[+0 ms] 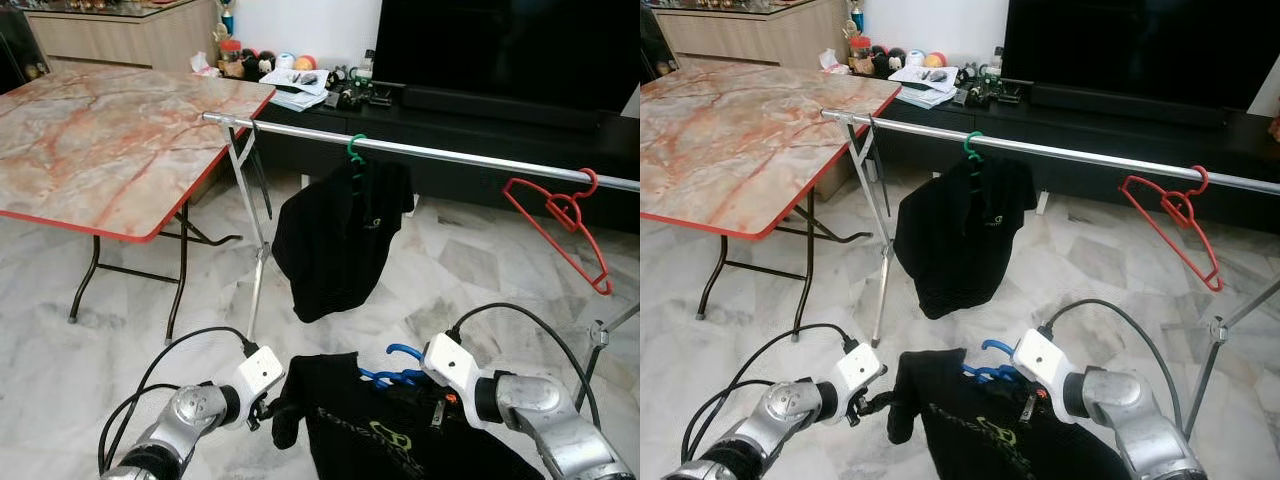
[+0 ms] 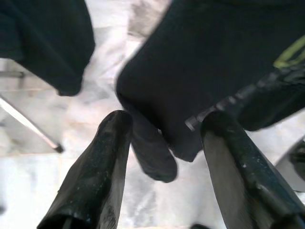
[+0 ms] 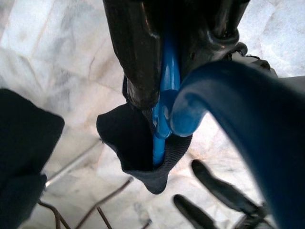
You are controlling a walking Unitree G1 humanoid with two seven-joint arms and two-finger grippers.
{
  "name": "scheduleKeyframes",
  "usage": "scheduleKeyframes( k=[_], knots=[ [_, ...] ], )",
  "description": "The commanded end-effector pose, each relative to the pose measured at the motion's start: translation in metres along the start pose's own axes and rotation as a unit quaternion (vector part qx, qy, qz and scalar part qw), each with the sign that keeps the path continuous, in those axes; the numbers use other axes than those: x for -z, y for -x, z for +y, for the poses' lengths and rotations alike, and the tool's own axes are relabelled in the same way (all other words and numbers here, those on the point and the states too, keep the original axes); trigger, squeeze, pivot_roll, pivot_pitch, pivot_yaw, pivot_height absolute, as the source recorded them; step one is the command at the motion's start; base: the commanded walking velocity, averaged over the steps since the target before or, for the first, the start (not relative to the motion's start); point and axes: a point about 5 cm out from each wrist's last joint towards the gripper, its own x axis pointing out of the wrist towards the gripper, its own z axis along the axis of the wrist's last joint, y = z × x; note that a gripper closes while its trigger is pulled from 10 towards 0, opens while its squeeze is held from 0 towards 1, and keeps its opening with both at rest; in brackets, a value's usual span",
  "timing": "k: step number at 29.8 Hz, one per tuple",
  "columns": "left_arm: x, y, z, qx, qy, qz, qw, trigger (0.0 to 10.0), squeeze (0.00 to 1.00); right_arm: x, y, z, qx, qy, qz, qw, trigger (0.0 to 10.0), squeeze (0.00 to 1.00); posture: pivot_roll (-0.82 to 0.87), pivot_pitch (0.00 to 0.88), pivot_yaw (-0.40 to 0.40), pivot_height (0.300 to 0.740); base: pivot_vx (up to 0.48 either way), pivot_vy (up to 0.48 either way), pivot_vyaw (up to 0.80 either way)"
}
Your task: Hang hanger
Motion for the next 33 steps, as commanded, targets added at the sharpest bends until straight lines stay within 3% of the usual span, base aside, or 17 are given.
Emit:
scheduleKeyframes(
  k=[1,15,17,29,33],
  knots=[
    [0.005,0.002,0.003,-0.008,-0.005,0.019,1.0,10.0,0.0,-0.009,0.005,0.002,-0.012,0.02,-0.009,1.0,10.0,0.0,0.01,0.041,-0.035,0.74,0.0,0.0,0.0],
    [0.009,0.002,0.005,-0.011,0.013,0.037,0.999,10.0,0.0,-0.026,0.031,0.008,-0.025,0.059,-0.015,0.998,10.0,0.0,-0.02,0.073,-0.031,0.74,0.0,0.0,0.0],
    [0.009,0.0,0.006,-0.025,0.041,0.038,0.998,10.0,0.0,-0.031,0.037,0.01,-0.033,0.066,-0.02,0.997,10.0,0.0,-0.03,0.08,-0.03,0.74,0.0,0.0,0.0],
    [0.012,-0.001,0.002,-0.015,0.057,0.042,0.997,10.0,0.0,-0.039,0.051,0.017,-0.05,0.067,-0.035,0.996,10.0,0.0,-0.04,0.086,-0.024,0.74,0.0,0.0,0.0],
    [0.011,-0.001,0.0,-0.006,0.082,0.032,0.996,10.0,0.0,-0.039,0.055,0.015,-0.047,0.066,-0.034,0.996,10.0,0.0,-0.05,0.088,-0.023,0.74,0.0,0.0,0.0]
  ],
)
